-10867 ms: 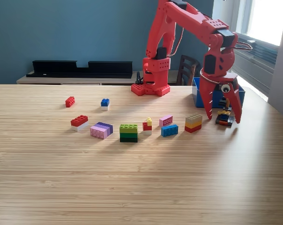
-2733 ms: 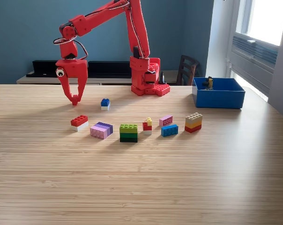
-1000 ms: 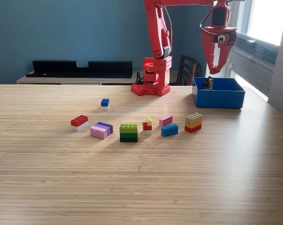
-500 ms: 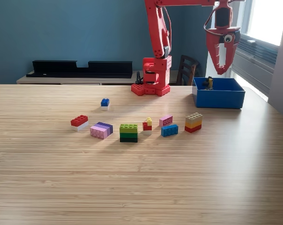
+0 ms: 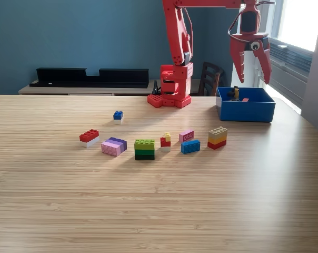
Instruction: Grasp a lego block and put it in the bin.
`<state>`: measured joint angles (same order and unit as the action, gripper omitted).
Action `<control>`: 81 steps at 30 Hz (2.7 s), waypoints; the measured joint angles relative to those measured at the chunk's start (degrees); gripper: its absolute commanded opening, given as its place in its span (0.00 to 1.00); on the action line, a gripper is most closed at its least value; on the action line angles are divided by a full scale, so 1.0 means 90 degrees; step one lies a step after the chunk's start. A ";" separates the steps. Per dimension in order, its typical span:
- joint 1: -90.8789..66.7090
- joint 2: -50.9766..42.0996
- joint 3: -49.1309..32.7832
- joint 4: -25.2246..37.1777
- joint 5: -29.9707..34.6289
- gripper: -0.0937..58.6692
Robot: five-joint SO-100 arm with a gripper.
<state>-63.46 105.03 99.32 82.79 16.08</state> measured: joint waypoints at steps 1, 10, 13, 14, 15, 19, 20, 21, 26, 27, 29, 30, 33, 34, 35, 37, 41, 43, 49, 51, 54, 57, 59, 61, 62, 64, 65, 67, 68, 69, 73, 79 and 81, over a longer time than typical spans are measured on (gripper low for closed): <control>0.0166 0.0000 0.0000 0.0000 0.0020 0.37; 0.2236 0.0000 -0.0029 0.0000 -0.0059 0.36; 0.2842 0.0000 -0.0195 0.0000 -0.0205 0.36; 0.3027 0.0000 -0.0215 0.0000 -0.0244 0.36; 0.3184 0.0000 -0.0234 0.0000 -0.0283 0.36; 0.3574 0.0000 -0.0234 0.0000 -0.0439 0.36; 0.3691 0.0000 -0.0234 0.0000 -0.0479 0.36; 0.3818 0.0000 -0.0234 0.0000 -0.0469 0.36; 0.4141 0.0000 -0.0234 0.0000 -0.0654 0.36; 0.4248 0.0000 -0.0234 0.0000 -0.0664 0.36; 0.4404 0.0000 -0.0234 0.0000 -0.0693 0.36; 0.4443 0.0000 -0.0234 0.0000 -0.0723 0.36; 0.4619 0.0000 -0.0234 0.0000 -0.0820 0.36; 0.4707 0.0000 -0.0234 0.0000 -0.0791 0.36; 0.4766 0.0000 -0.0234 0.0000 -0.0820 0.36; 0.4873 0.0000 -0.0234 0.0000 -0.0918 0.35; 0.5234 0.0000 -0.0234 0.0000 -0.1006 0.36; 0.5439 0.0000 -0.0234 0.0000 -0.1123 0.36; 0.6104 0.0000 -0.0234 0.0000 -0.1553 0.39; 0.6299 0.0000 -0.0234 -0.0068 -0.1787 0.40; 0.6602 0.0000 -0.0234 -0.0234 -0.2207 0.41; 0.6934 0.0000 -0.0234 -0.0498 -0.2568 0.43; 0.7178 0.0000 -0.0234 -0.0762 -0.2734 0.44; 0.7383 0.0000 -0.0234 -0.1094 -0.2822 0.44; 0.7471 0.0000 -0.0234 -0.1260 -0.2861 0.44; 0.7607 0.0000 -0.0127 -0.1611 -0.2900 0.45; 0.7656 0.0000 -0.0020 -0.1768 -0.2900 0.45; 0.7715 0.0000 0.0146 -0.2061 -0.2900 0.46; 0.7764 0.0000 0.0234 -0.2227 -0.2930 0.46; 0.7822 0.0000 0.0381 -0.2383 -0.2920 0.46; 0.7930 0.0000 0.0742 -0.2803 -0.2910 0.47; 0.7969 0.0000 0.0781 -0.2969 -0.2744 0.47; 0.7969 -0.0176 0.0674 -0.2969 -0.2646 0.46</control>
<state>8.26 103.45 105.38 56.07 -7.73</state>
